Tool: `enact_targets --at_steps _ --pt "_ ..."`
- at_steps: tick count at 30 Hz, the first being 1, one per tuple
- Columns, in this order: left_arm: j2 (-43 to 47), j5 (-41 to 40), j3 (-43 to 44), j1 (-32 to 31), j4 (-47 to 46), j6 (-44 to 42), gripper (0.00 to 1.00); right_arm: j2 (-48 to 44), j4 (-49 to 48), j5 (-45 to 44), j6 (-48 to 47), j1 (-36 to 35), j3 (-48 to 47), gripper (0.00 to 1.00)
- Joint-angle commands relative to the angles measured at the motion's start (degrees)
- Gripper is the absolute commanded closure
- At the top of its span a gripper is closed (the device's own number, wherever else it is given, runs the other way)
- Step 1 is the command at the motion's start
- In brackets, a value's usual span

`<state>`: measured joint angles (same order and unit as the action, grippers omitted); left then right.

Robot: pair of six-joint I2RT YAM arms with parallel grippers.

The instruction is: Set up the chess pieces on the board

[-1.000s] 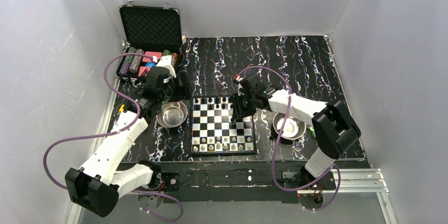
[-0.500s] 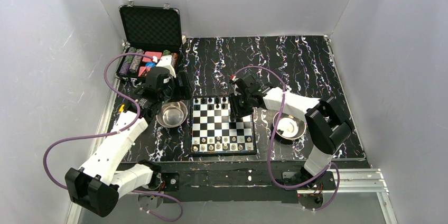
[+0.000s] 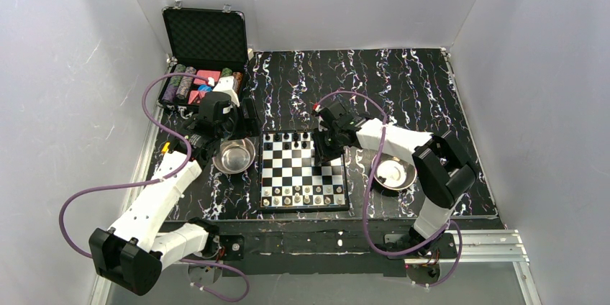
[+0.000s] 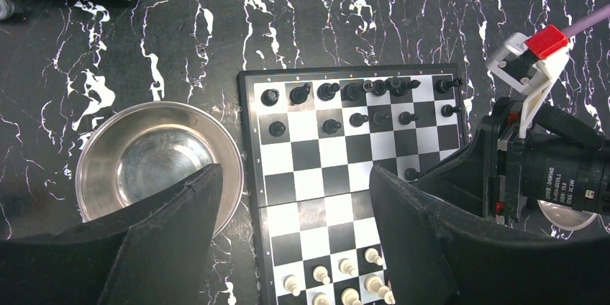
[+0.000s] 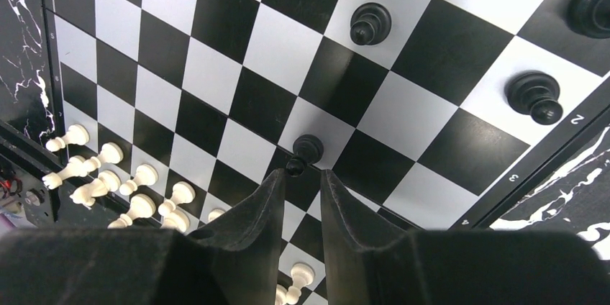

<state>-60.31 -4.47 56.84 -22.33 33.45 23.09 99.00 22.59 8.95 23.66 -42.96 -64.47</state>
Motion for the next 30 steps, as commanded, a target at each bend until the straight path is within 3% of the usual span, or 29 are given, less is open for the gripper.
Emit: enact_targets --at_steps 1,9,24,30 --pt "1.18 -0.26 -0.42 0.27 0.64 -0.59 0.26 0.82 -0.34 0.05 -0.12 -0.46 -2.31 0.67" --pt "1.44 -0.28 -0.58 0.31 0.74 -0.59 0.26 1.41 -0.38 0.19 -0.11 -0.46 -3.27 0.65" --pt "1.43 -0.20 -0.69 0.35 0.74 -0.68 0.26 1.68 0.00 0.02 -0.10 -0.55 -3.48 0.83" --pt "1.28 -0.10 -0.69 0.40 0.78 -0.66 0.26 -0.36 0.99 -4.02 -0.04 -0.50 -3.99 0.84"
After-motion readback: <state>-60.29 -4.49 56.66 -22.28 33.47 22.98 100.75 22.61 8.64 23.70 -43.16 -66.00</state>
